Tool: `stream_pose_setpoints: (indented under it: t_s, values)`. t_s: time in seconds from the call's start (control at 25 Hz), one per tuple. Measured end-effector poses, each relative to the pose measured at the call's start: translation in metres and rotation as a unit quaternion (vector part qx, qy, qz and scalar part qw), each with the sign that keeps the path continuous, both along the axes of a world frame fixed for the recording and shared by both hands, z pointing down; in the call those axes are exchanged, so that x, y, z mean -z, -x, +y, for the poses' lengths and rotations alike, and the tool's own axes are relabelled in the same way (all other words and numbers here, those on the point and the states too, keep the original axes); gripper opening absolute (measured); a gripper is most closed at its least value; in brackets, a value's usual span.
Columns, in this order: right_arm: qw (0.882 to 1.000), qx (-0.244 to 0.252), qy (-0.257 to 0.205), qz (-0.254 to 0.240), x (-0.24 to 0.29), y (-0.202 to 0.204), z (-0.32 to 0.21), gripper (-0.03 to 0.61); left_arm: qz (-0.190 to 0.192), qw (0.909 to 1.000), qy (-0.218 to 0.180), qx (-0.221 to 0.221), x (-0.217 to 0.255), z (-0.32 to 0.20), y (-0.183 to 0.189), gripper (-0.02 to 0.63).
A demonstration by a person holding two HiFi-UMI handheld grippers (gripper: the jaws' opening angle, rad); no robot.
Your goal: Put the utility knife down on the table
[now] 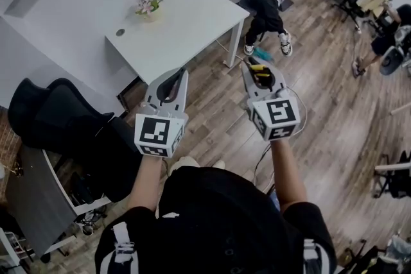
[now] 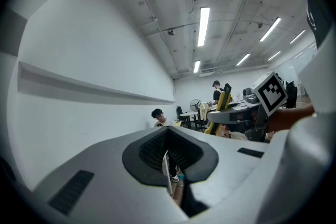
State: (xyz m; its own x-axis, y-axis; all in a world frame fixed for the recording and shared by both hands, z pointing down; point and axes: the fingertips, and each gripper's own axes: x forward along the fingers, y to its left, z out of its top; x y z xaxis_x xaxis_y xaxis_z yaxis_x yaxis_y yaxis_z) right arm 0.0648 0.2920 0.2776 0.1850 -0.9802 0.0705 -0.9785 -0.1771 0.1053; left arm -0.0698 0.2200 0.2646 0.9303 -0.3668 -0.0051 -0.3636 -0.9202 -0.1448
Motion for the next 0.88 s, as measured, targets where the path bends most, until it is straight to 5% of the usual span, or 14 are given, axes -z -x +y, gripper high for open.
stream_pose_setpoints:
  t_s: [0.88]
  values:
    - [0.999, 0.027, 0.004, -0.017, -0.019, -0.032, -0.035, 0.083, -0.008, 0.9998, 0.015, 0.006, -0.019, -0.032, -0.034, 0.020]
